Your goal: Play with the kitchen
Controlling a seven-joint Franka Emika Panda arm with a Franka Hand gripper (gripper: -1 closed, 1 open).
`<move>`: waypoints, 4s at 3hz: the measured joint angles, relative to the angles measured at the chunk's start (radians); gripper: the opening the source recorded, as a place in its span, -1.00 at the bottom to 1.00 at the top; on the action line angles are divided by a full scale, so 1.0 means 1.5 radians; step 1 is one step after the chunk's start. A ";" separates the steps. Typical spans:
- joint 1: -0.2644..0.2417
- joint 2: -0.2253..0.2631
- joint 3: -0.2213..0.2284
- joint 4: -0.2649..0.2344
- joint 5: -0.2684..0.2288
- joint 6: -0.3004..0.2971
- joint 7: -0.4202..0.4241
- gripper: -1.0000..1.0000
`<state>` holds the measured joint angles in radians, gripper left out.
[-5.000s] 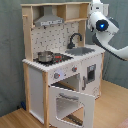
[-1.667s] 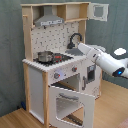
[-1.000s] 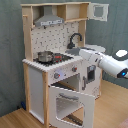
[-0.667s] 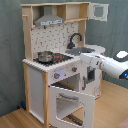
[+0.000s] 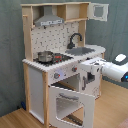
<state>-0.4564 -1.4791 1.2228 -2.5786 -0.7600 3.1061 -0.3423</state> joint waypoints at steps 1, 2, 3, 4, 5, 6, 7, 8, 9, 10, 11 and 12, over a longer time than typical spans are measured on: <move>-0.009 0.006 0.006 -0.039 0.000 0.045 -0.031 1.00; -0.054 0.007 0.035 -0.047 0.001 0.088 -0.034 1.00; -0.098 0.007 0.062 -0.045 0.003 0.109 0.003 1.00; -0.121 0.006 0.098 -0.040 0.004 0.109 0.059 1.00; -0.170 0.006 0.113 -0.009 0.005 0.109 0.092 1.00; -0.215 0.006 0.118 0.020 0.004 0.148 0.068 1.00; -0.239 0.006 0.117 0.021 0.004 0.199 0.027 1.00; -0.261 0.006 0.110 0.035 0.005 0.206 -0.007 1.00; -0.261 0.006 0.110 0.035 0.005 0.206 -0.006 -1.00; -0.262 0.006 0.112 0.044 0.006 0.208 0.093 -1.00; -0.262 0.006 0.112 0.044 0.006 0.208 0.162 -1.00; -0.262 0.006 0.112 0.044 0.006 0.208 0.245 -1.00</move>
<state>-0.8489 -1.4699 1.3907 -2.5127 -0.7512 3.4179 0.0256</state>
